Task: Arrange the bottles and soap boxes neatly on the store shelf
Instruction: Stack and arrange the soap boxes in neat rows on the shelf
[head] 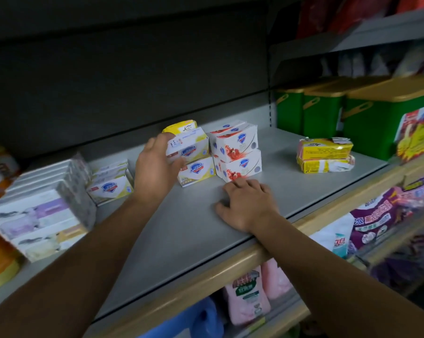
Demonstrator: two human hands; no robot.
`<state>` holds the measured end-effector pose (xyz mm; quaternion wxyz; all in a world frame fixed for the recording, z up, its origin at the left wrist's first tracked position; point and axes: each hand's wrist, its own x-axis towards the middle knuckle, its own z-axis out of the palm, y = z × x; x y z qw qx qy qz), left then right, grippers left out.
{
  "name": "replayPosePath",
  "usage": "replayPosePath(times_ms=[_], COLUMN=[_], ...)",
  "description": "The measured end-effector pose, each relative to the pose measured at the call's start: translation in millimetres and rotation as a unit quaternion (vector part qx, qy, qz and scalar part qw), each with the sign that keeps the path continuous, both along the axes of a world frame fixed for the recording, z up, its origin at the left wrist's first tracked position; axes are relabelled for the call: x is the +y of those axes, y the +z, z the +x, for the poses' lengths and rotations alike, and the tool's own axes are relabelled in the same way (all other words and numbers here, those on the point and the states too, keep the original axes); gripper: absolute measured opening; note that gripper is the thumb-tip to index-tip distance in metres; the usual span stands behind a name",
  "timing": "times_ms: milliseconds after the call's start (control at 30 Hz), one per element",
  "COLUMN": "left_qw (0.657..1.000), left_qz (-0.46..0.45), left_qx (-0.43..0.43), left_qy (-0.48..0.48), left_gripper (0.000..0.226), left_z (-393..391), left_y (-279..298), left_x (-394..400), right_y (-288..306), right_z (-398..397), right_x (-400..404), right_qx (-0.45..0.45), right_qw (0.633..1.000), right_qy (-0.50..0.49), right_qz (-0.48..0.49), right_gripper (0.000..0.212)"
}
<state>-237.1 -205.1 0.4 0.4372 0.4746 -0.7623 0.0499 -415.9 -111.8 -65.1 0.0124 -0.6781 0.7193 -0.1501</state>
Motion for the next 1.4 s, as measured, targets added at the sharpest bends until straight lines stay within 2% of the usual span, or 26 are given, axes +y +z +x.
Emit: replayPosePath(times_ms=[67,133,233,333,400,533,667,767,867,1000,1067,1167,1233,1333,1400], left_qw=[0.998,0.988,0.945,0.9,0.868,0.803,0.756,0.748,0.743,0.714,0.728,0.773,0.791,0.787,0.779], left_qz=[0.025,0.088,0.209,0.276,0.313,0.366,0.39,0.397,0.399,0.413,0.405,0.388,0.381,0.385,0.382], left_qx=[0.049,0.111,0.231,0.319,0.357,0.42,0.464,0.47,0.479,0.497,0.482,0.44,0.421,0.431,0.445], left_qy=[-0.025,-0.055,-0.095,-0.112,-0.148,-0.212,-0.247,-0.249,-0.245,-0.268,-0.271,-0.242,-0.227,-0.213,-0.219], left_gripper=[0.05,0.045,0.033,0.021,0.017,0.043,0.041,0.037,0.027,0.042,0.044,0.047,0.05,0.052,0.035], left_z=[16.9,35.7,65.2,98.1,119.5,147.3,160.3,161.8,161.8,163.1,161.9,158.6,157.3,157.4,158.2], left_y=[-2.6,-9.1,-25.4,-36.3,-39.4,-47.1,-47.4,-47.8,-47.0,-43.2,-43.5,-42.9,-42.7,-41.4,-42.8], left_x=[17.8,39.0,68.3,89.5,98.9,109.2,106.3,101.0,97.4,100.2,102.5,106.1,106.3,106.6,105.1], right_y=[0.4,2.3,8.2,12.5,16.0,22.8,20.1,10.9,6.5,8.1,11.7,17.6,20.9,20.8,18.5], right_z=[0.6,0.7,-0.3,14.6,42.9,106.9,135.4,137.4,137.0,142.1,144.0,145.8,148.3,151.3,149.1], right_x=[-1.1,-0.5,4.1,13.8,21.5,27.2,25.3,20.8,15.7,11.6,11.9,13.1,13.9,12.9,14.3], right_qx=[-0.007,-0.03,-0.076,-0.175,-0.253,-0.323,-0.499,-0.536,-0.545,-0.582,-0.574,-0.571,-0.545,-0.52,-0.547], right_qw=[1.0,0.999,0.995,0.978,0.956,0.911,0.813,0.799,0.809,0.801,0.81,0.818,0.836,0.853,0.835], right_qy=[-0.009,-0.02,-0.012,0.042,0.113,0.254,0.298,0.269,0.208,0.127,0.103,0.075,0.064,0.044,0.05], right_qz=[-0.003,-0.017,-0.068,-0.103,-0.096,-0.042,-0.02,-0.05,-0.07,-0.068,-0.055,-0.011,0.012,0.015,-0.015], right_gripper=[0.064,0.062,0.061,0.072,0.082,0.093,0.079,0.071,0.062,0.041,0.046,0.052,0.059,0.066,0.056])
